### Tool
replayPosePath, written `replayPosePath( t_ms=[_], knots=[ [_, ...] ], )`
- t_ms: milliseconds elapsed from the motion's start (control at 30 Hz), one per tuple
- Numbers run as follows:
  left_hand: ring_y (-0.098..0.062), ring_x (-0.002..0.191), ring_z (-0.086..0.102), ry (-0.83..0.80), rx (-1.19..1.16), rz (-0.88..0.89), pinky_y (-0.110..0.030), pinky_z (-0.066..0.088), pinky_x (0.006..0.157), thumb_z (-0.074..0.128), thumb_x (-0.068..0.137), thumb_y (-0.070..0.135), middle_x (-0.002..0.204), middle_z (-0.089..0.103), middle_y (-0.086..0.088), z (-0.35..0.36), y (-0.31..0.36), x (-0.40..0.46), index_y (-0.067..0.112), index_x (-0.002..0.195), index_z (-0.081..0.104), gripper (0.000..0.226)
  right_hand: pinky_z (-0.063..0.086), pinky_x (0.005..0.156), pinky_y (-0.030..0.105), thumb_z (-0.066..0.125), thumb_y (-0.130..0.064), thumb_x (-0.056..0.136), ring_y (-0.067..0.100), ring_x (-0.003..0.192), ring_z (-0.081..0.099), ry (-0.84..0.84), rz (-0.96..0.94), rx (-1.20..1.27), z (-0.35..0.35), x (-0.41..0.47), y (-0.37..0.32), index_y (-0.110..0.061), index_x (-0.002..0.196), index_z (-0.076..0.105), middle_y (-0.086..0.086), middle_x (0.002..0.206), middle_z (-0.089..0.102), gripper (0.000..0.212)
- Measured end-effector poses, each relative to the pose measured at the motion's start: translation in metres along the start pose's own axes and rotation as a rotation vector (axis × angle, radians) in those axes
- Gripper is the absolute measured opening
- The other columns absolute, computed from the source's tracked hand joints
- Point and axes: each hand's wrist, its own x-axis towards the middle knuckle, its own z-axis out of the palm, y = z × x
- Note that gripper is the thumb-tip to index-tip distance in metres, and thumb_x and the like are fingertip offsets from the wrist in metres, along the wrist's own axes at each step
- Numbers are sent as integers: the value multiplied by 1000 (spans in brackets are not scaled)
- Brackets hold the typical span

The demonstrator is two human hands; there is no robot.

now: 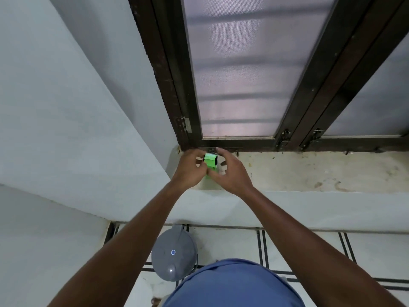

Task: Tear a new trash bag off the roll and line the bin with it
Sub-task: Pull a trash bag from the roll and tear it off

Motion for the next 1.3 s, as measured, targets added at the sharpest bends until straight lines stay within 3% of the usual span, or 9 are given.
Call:
replayPosePath(
  t_ms=[100, 233, 333, 500, 600, 733, 933, 1133, 1300],
  knots=[
    [-19, 116, 70, -20, -87, -34, -11, 52, 88, 73, 99, 7, 132, 67, -4, 0, -2, 0, 11, 133, 69, 34, 58, 90, 26, 81, -48, 96, 7, 116, 65, 9, -49, 69, -5, 0, -7, -27, 153, 61, -8, 141, 70, 64],
    [-27, 129, 68, -86, -146, -60, -19, 54, 98, 76, 96, -1, 136, 66, -4, -2, -5, -2, 9, 135, 68, 41, 66, 90, 40, 77, -36, 101, 13, 100, 76, 34, -9, 105, -10, 4, -14, -24, 141, 73, -5, 129, 76, 41],
    [-24, 124, 70, -43, -199, -75, -9, 54, 92, 80, 93, 1, 125, 67, 2, 1, -8, -5, 7, 122, 72, 31, 66, 89, 43, 70, -40, 106, 11, 94, 78, 84, 3, 103, -14, 8, -19, -22, 132, 77, -5, 122, 80, 32],
    [-25, 115, 74, -48, -392, -227, -45, 65, 96, 78, 98, 33, 113, 73, 1, 8, -7, -5, 9, 103, 78, 24, 65, 83, 49, 59, -23, 112, 15, 102, 75, 149, -1, 143, -19, 10, -19, -24, 122, 68, -6, 106, 78, 14],
    [-23, 102, 77, 7, -256, -171, -41, 64, 95, 83, 91, 32, 106, 79, 1, 10, -7, -5, 11, 86, 79, 21, 65, 84, 47, 57, -16, 111, 18, 101, 75, 144, -22, 121, -21, 9, -16, -28, 126, 68, -8, 110, 74, 22],
    [-23, 107, 79, 6, -298, -179, -19, 58, 89, 86, 87, 2, 120, 78, -8, 13, -4, -9, 7, 98, 79, 14, 60, 100, 42, 56, -8, 107, 16, 115, 68, 118, -25, -8, -23, 6, -13, -20, 132, 77, 2, 131, 75, 35],
    [-28, 112, 78, 28, -224, -154, -31, 61, 100, 85, 89, 2, 124, 76, -5, 12, -6, -9, 14, 108, 81, 23, 65, 92, 41, 75, -54, 88, 10, 105, 70, -146, 11, 12, -27, -3, -3, -34, 156, 60, -8, 147, 58, 73],
    [-15, 94, 75, -5, -105, -117, -35, 62, 92, 88, 88, 24, 97, 77, 9, 4, -4, -6, 16, 103, 87, 17, 63, 100, 44, 82, -62, 83, 13, 120, 66, -156, -84, -28, -15, -3, 5, -43, 155, 53, -10, 149, 62, 80],
    [-19, 98, 72, -73, 66, -30, -39, 61, 95, 92, 85, 21, 109, 76, 2, -4, -5, 1, 17, 116, 84, 32, 61, 101, 40, 89, -63, 76, 12, 125, 66, -220, -70, 16, -15, -3, 1, -41, 157, 51, -13, 148, 66, 93]
  ],
)
